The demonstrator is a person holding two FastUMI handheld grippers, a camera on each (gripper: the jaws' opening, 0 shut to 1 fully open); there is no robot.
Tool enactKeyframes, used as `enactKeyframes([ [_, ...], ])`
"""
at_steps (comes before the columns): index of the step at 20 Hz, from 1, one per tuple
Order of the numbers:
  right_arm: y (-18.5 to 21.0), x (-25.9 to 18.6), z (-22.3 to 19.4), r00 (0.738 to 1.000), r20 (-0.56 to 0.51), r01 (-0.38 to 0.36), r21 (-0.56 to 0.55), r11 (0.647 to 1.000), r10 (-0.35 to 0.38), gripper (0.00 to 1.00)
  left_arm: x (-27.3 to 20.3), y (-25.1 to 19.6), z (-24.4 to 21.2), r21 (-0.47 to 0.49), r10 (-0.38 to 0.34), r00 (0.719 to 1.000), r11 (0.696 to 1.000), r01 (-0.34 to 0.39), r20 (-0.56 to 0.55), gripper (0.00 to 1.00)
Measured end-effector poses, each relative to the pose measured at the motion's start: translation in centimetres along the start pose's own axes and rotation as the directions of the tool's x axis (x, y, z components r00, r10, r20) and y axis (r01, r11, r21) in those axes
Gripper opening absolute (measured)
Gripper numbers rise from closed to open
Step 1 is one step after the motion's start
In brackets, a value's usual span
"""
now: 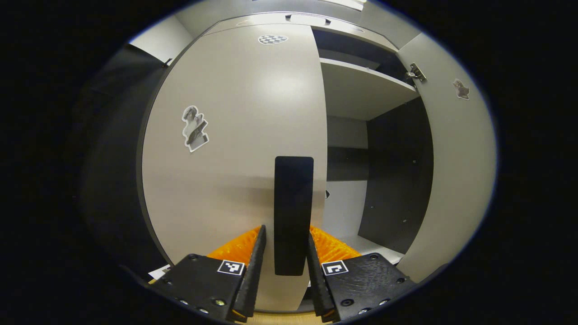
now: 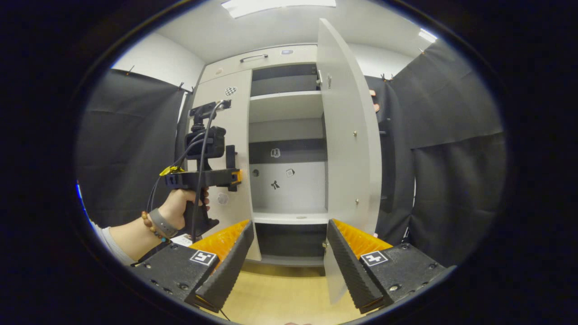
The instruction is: Open the right door of the double-door shoe cabinet with the right hand, and open the left door with the left hand.
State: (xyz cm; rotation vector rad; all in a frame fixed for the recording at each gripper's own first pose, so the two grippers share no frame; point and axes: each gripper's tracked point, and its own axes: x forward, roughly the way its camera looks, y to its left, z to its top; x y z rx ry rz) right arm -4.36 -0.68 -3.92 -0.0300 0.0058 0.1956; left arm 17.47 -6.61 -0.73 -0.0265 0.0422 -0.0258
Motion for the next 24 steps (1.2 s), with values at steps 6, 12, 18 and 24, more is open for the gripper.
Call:
enactKeyframes([
  [6,0.4,-0.3,0.0,1.000,-0.002,-0.007,-0.016,1.000,0.006,1.00,0.2,0.2,-0.1,0.016,0.005,1.000,1.000,-0.005,0.001,0.04],
  [12,-0.4,-1.0,0.1,1.000,0.007,0.026,-0.019,0.999,-0.026,1.00,-2.3,0.1,0.2,0.034,-0.032,0.999,0.999,0.032,0.003,0.04],
  [18,-0.3,-1.5,-0.1,1.000,0.003,0.029,-0.014,0.999,-0.029,1.00,-5.1,1.0,0.4,0.052,-0.075,0.997,0.996,0.074,0.020,0.04],
  [24,-0.4,-1.8,0.1,0.999,0.018,0.030,-0.007,1.000,-0.030,1.00,-8.0,2.3,0.4,0.069,-0.083,0.996,0.994,0.082,0.013,0.03],
])
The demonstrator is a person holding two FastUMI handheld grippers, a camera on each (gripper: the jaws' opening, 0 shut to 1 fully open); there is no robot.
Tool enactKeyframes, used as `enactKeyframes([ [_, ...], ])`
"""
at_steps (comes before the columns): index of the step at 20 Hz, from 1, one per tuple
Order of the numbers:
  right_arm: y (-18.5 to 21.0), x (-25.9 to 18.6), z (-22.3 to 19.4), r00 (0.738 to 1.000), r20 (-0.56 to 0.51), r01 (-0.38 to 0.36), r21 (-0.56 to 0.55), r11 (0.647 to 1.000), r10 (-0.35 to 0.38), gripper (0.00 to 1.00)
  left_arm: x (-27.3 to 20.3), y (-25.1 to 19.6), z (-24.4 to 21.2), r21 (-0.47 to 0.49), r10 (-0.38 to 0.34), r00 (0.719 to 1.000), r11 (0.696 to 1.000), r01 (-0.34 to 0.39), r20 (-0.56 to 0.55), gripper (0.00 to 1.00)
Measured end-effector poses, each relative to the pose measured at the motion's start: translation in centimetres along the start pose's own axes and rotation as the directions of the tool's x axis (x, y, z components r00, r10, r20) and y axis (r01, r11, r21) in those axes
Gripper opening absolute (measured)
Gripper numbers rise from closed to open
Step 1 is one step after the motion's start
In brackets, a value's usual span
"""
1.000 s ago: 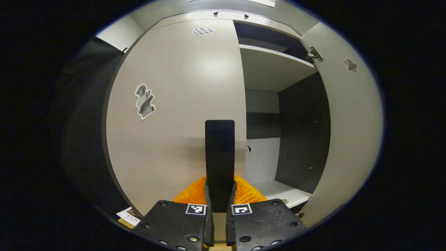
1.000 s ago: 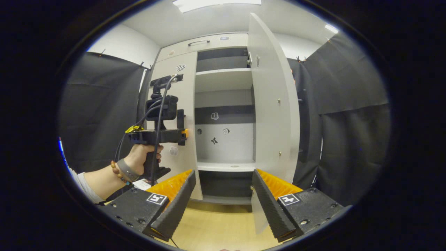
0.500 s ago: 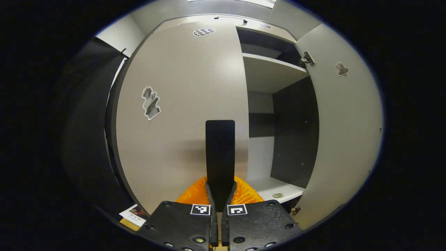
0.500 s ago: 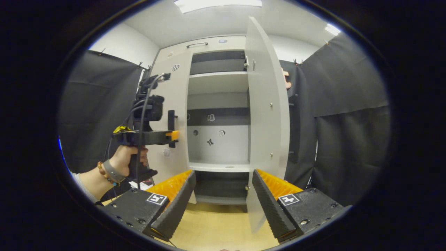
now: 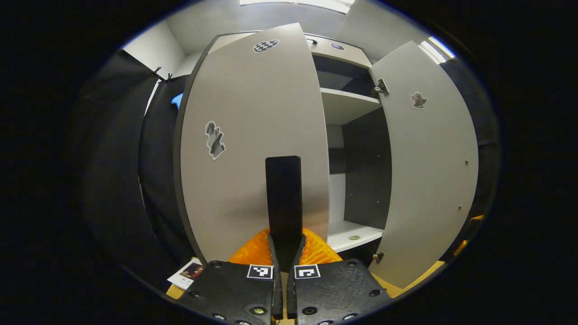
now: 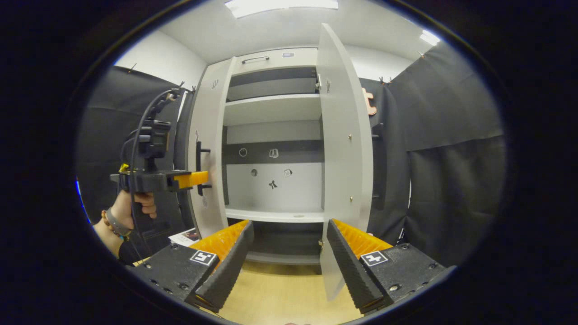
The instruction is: Open the right door of the double-door shoe cabinet with the right hand, and open the left door with the left hand.
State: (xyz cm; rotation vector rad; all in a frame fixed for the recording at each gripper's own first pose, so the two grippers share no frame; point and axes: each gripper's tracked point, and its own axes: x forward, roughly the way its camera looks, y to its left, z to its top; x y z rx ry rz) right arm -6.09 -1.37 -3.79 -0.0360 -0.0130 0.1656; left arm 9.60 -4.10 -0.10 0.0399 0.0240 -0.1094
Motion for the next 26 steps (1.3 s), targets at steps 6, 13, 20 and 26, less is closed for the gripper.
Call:
enactKeyframes([
  [6,0.5,0.8,-0.1,1.000,-0.002,-0.012,0.011,1.000,0.012,1.00,-3.7,2.7,-0.1,0.003,0.038,0.999,0.999,-0.038,0.003,0.03],
  [13,1.9,1.5,-0.8,0.999,-0.015,-0.038,0.000,0.999,0.038,1.00,-6.6,6.2,-0.1,0.020,0.098,0.995,0.995,-0.098,-0.004,0.02],
  [20,2.6,2.4,-1.0,0.999,-0.028,-0.047,-0.015,0.999,0.046,1.00,-9.3,11.5,-0.6,0.036,0.196,0.981,0.980,-0.196,-0.008,0.01],
  [26,3.8,2.5,-1.2,0.997,-0.033,-0.066,-0.035,0.997,0.065,1.00,-10.5,16.3,-1.1,-0.039,0.235,0.972,0.971,-0.234,0.004,0.00],
])
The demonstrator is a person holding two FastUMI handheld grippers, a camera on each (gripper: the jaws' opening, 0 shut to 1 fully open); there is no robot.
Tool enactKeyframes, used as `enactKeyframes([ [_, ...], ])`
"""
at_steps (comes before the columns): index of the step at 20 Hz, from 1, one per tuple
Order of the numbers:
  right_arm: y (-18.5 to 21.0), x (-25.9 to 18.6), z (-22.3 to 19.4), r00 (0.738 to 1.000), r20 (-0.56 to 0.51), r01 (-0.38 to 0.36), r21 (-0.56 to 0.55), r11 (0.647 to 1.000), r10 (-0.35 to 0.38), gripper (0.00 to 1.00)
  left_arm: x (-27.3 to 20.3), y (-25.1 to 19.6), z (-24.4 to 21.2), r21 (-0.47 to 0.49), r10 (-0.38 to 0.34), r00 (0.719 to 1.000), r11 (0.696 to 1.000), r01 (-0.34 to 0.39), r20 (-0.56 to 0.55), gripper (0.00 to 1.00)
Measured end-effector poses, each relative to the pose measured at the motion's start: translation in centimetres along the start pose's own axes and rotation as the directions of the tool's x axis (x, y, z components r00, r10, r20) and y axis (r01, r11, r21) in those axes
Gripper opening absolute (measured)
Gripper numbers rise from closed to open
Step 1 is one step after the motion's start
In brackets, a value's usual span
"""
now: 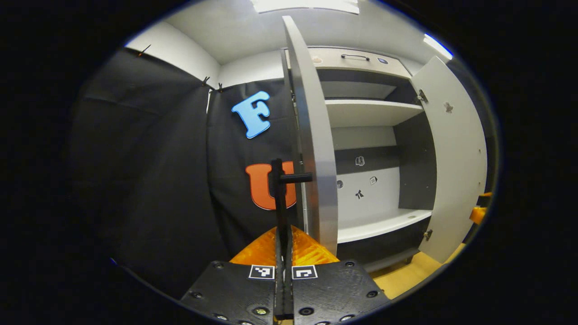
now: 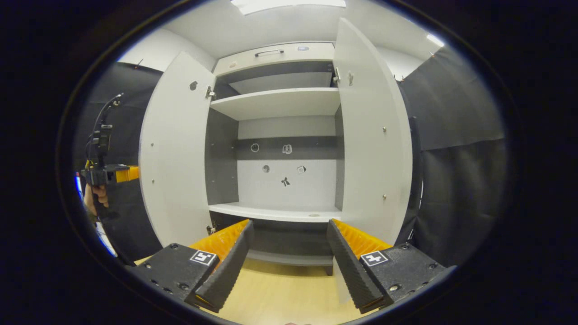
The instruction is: Open the right door of the double-door shoe cabinet with the right hand, and open the left door with the left hand.
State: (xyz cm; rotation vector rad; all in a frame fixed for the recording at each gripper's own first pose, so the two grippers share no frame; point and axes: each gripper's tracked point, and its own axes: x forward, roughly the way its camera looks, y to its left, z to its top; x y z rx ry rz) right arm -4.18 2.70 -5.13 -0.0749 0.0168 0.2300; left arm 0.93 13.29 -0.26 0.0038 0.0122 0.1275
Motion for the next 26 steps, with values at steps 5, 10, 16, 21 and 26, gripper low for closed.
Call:
enactKeyframes([
  [5,0.1,-0.4,0.0,1.000,0.001,0.013,-0.003,1.000,-0.013,1.00,-0.1,0.8,0.0,0.021,-0.038,0.999,0.999,0.038,-0.002,0.01],
  [10,-1.3,-1.3,-0.3,0.998,-0.004,0.066,0.000,0.998,-0.066,1.00,-4.3,0.4,0.5,0.042,-0.003,1.000,0.999,0.002,0.024,0.00],
  [16,-1.9,-1.3,0.0,0.995,0.008,0.101,0.024,0.995,-0.101,1.00,-4.7,-9.8,0.0,0.001,-0.109,0.988,0.994,0.110,0.105,0.00],
  [21,-1.3,-2.2,-0.2,0.996,0.010,0.093,0.031,0.995,-0.093,1.00,-2.6,-13.6,-3.4,0.012,-0.101,0.994,0.995,0.101,0.028,0.00],
  [26,-2.0,-2.9,-0.5,0.993,0.016,0.115,0.014,0.993,-0.115,1.00,-2.8,-15.3,-3.2,-0.096,-0.152,0.988,0.983,0.155,0.030,0.63],
])
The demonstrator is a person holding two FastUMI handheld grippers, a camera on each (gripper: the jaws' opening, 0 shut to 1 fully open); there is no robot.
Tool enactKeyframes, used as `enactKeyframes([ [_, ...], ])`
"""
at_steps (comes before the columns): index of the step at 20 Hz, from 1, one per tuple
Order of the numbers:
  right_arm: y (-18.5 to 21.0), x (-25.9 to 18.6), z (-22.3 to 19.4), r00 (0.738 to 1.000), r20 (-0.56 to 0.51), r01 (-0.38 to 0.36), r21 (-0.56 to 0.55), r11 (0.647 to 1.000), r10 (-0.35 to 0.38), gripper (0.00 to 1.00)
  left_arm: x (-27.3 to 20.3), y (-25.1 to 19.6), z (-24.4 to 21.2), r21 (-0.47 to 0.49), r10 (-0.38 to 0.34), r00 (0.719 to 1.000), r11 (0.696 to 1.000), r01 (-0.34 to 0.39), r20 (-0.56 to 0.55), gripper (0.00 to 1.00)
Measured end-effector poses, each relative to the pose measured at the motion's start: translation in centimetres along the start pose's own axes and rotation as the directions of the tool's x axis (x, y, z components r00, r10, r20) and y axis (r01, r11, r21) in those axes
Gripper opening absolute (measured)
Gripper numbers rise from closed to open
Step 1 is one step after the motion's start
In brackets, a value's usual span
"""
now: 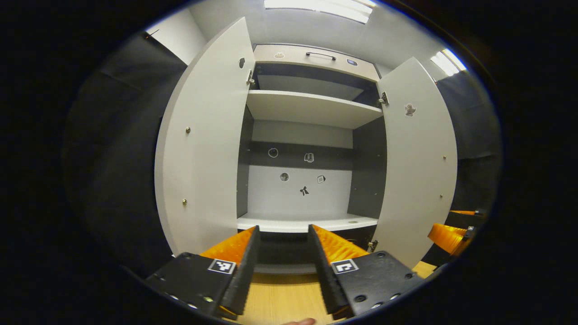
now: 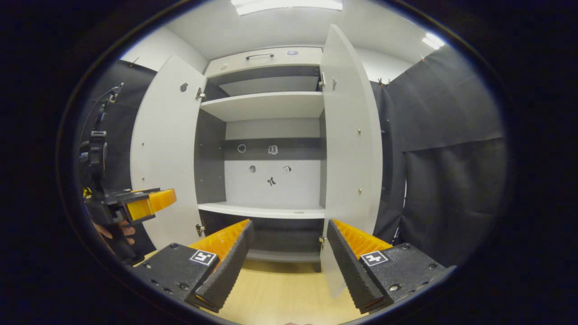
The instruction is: Open the right door of the double-door shoe cabinet with the right hand, and open the left door with the left hand.
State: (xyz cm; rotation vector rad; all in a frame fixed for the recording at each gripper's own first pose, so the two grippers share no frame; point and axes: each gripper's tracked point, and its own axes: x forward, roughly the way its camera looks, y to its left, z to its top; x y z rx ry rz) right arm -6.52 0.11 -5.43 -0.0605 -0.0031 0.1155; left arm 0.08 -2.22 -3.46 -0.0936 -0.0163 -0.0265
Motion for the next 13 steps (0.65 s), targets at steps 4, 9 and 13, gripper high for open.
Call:
enactKeyframes([
  [4,-0.32,0.14,-0.57,1.000,-0.016,0.008,0.023,1.000,-0.007,1.00,-0.44,0.47,0.27,0.018,0.025,1.000,1.000,-0.025,0.008,0.94],
  [9,-0.47,0.18,-0.39,1.000,-0.010,0.009,0.040,0.999,-0.009,1.00,-0.55,0.74,0.27,0.054,0.051,0.999,0.997,-0.052,0.009,0.94],
  [13,-0.53,-0.23,-0.14,1.000,0.008,0.019,0.034,0.999,-0.019,1.00,-0.95,0.35,1.00,0.053,0.043,0.999,0.998,-0.045,0.029,0.94],
])
